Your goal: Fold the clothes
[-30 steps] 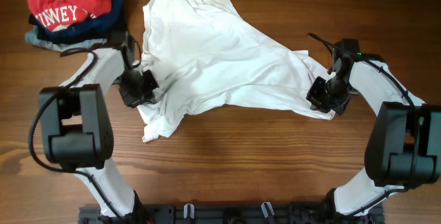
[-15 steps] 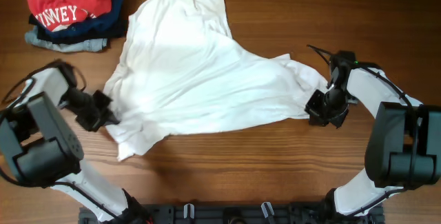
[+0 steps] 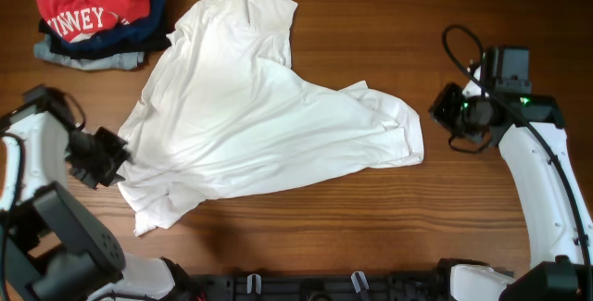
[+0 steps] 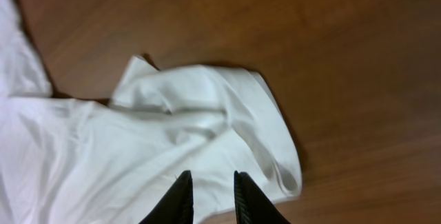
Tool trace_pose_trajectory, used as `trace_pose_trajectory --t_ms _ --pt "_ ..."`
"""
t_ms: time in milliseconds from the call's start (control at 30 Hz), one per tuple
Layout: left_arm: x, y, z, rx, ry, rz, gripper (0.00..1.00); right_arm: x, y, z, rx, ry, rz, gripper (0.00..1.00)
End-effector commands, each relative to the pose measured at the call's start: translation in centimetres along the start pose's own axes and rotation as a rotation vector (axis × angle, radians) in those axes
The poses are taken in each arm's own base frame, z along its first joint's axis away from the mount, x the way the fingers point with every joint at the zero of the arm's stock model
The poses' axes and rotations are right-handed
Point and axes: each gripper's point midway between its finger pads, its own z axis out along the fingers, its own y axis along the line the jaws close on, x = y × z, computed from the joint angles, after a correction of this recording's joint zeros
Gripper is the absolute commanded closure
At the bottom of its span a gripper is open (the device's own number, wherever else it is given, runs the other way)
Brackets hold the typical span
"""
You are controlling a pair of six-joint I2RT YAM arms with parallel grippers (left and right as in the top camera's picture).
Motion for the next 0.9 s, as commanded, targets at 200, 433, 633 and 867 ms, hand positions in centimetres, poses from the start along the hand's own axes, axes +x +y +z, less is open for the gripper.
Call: trace_pose_trajectory --t_ms 200,433,633,867 --pt "4.7 -5.4 0.5 -0.022 0.016 0.254 0.14 -0.2 0.2 11.1 -0.101 0.161 -0.169 0.36" --pt "4.9 -5.8 0.5 -0.022 0.014 0.269 0.15 2.2 0.4 15.1 -0.159 0.271 -0.164 0.52" --pt "4.9 -5.8 0.5 -0.021 0.012 0.270 0.20 1.5 -3.0 15.0 0.076 0.239 -0.023 0.96" --pt "4.8 -5.9 0.5 -0.017 0.007 0.270 0.20 -1.5 -4.3 3.6 0.250 0.035 0.124 0.96"
